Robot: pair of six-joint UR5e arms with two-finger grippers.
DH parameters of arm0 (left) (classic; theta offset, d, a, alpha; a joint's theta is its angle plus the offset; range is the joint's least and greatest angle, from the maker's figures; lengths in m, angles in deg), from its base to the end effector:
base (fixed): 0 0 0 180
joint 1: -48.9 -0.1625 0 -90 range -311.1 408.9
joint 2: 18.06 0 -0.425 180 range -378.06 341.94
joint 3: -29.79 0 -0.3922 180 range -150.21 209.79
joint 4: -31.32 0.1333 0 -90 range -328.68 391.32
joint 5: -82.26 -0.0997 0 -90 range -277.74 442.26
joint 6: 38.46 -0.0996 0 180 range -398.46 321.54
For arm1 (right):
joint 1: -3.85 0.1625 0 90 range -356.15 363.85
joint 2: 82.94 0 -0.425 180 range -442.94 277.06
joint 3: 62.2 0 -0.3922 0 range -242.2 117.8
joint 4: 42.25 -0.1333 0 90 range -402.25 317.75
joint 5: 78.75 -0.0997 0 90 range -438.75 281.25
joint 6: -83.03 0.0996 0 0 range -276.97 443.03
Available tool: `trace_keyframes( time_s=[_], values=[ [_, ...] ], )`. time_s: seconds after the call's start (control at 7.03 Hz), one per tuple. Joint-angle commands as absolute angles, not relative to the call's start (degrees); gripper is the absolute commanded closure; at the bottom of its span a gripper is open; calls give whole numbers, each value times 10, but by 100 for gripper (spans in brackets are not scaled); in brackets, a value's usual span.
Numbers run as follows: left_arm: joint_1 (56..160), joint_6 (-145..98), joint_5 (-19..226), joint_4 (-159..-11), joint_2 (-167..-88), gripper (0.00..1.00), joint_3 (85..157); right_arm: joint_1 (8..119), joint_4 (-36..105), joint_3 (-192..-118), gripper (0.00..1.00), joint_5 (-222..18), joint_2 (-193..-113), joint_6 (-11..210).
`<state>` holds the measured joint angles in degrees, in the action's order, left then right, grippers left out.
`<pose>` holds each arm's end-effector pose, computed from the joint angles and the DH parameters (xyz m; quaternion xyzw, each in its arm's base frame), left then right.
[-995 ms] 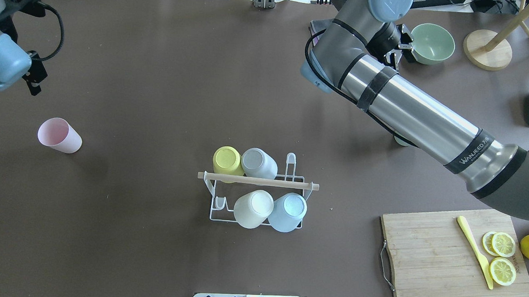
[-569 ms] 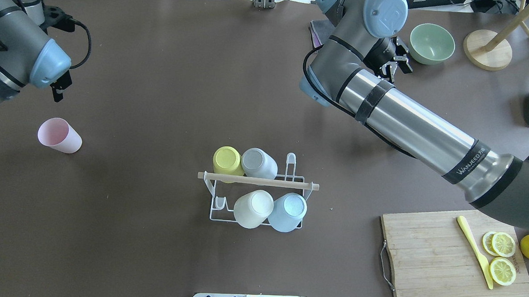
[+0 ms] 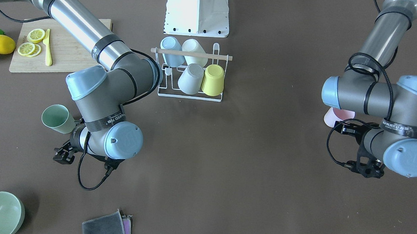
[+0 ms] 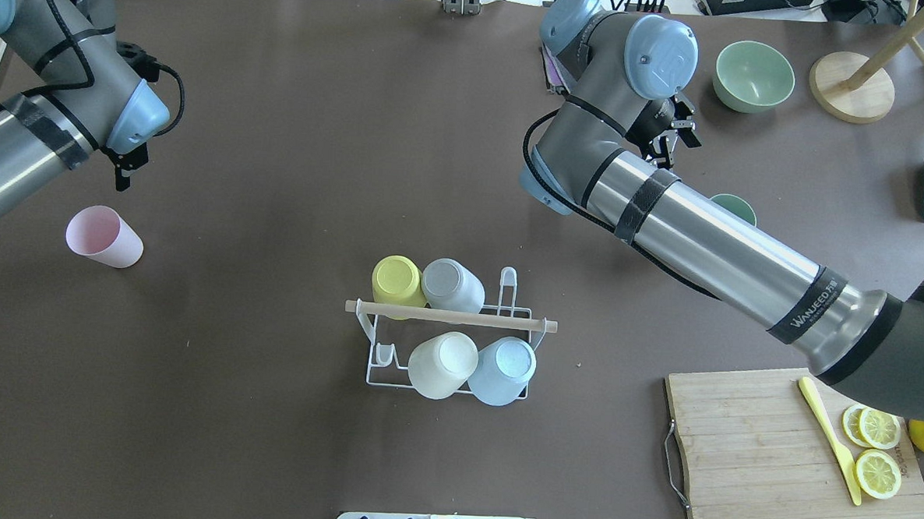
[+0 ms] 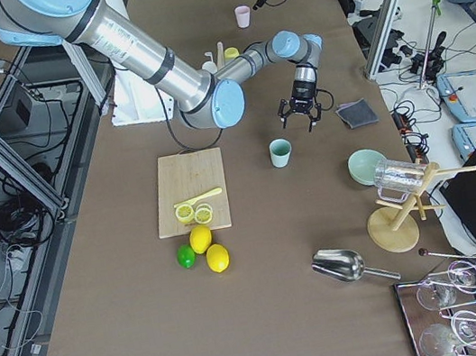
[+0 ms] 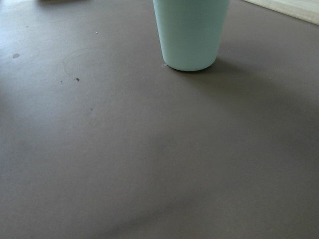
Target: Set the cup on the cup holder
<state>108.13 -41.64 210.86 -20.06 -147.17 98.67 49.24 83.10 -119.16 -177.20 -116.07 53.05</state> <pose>0.3006 -0.6439 0.4791 -0.2417 0.2755 0.2145 0.9054 -0.4722 -0.6477 0.3528 -0.1086 -0.0600 -0.5953 0.7938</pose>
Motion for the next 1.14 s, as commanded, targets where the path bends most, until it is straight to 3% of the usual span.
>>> trace_keyframes(
  time_s=[0.0,1.0],
  values=[
    [1068,-387,2147,-201,-1473,2,968,482,824,-1194,0,-1773,-1170,533],
    [1042,-409,2154,-218,-1475,3,910,466,817,-1201,0,-1768,-1198,484]
  ],
)
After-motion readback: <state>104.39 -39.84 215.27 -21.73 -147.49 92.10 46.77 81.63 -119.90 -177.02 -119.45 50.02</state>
